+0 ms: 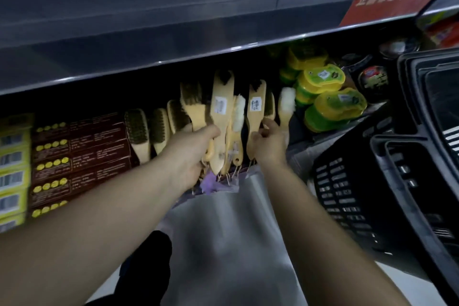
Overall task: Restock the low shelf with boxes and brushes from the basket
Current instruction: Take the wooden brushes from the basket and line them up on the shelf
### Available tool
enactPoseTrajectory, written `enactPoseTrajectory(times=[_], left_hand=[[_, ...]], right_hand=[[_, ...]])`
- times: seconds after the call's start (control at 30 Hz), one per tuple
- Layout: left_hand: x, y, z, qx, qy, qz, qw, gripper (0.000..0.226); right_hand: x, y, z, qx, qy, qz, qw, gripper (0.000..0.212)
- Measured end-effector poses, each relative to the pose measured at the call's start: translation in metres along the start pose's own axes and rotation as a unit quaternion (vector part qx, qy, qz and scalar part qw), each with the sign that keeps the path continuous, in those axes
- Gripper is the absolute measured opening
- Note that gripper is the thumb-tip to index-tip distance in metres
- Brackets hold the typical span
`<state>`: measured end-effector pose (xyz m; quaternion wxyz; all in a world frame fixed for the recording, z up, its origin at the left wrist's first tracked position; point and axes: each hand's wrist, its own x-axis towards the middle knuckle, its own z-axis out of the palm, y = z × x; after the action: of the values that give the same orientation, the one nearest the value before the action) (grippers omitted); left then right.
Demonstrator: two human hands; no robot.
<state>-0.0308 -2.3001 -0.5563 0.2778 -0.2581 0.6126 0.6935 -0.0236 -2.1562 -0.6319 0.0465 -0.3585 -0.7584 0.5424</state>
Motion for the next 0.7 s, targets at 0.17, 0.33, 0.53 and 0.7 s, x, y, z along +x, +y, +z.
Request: enactPoseTrajectory(times=[0.17, 0.33, 0.53, 0.7], left_hand=[[0.008, -0.010, 0.007, -0.012, -0.022, -0.006, 1.000, 0.015], [0.015, -0.012, 0.017, -0.008, -0.036, 0.007, 0.999, 0.016], [0.016, -0.019, 0.030, -0.011, -0.103, 0.028, 0.994, 0.018], [0.019, -0.024, 0.040, -0.001, -0.084, 0.069, 0.994, 0.005]], right_hand=[[-0.007, 0.020, -0.004, -0.055, -0.022, -0.086, 0.995, 0.034], [-0.012, 0.015, -0.016, -0.037, 0.023, -0.091, 0.995, 0.027], [-0.026, -0.012, -0.031, 0.211, -0.193, 0.000, 0.958, 0.023], [-0.011, -0.016, -0.045, 0.225, -0.131, -0.041, 0.965, 0.009]])
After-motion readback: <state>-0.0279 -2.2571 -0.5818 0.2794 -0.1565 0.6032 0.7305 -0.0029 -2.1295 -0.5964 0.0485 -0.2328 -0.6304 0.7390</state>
